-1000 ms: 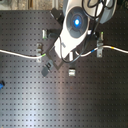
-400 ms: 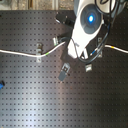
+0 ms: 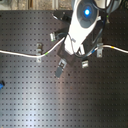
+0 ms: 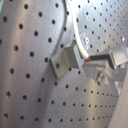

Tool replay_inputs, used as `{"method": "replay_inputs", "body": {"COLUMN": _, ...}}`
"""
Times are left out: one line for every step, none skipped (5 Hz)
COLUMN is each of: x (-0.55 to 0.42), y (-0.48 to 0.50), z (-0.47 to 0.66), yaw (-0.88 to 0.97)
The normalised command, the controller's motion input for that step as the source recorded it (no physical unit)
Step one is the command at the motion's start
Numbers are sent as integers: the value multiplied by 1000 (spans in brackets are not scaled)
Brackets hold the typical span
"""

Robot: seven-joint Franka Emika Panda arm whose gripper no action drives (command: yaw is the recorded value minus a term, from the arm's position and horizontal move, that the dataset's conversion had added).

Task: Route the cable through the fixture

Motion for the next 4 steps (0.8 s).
{"method": "replay_inputs", "body": {"x": -42, "y": -55, "z": 268, "yaw": -6}}
{"method": "replay_inputs", "body": {"x": -96, "y": -150, "z": 307, "yaw": -154}}
{"method": "replay_inputs", "body": {"x": -249, "y": -122, "z": 148, "yaw": -94}}
{"method": "replay_inputs", "body": {"x": -267, "y": 31, "z": 6, "yaw": 0}}
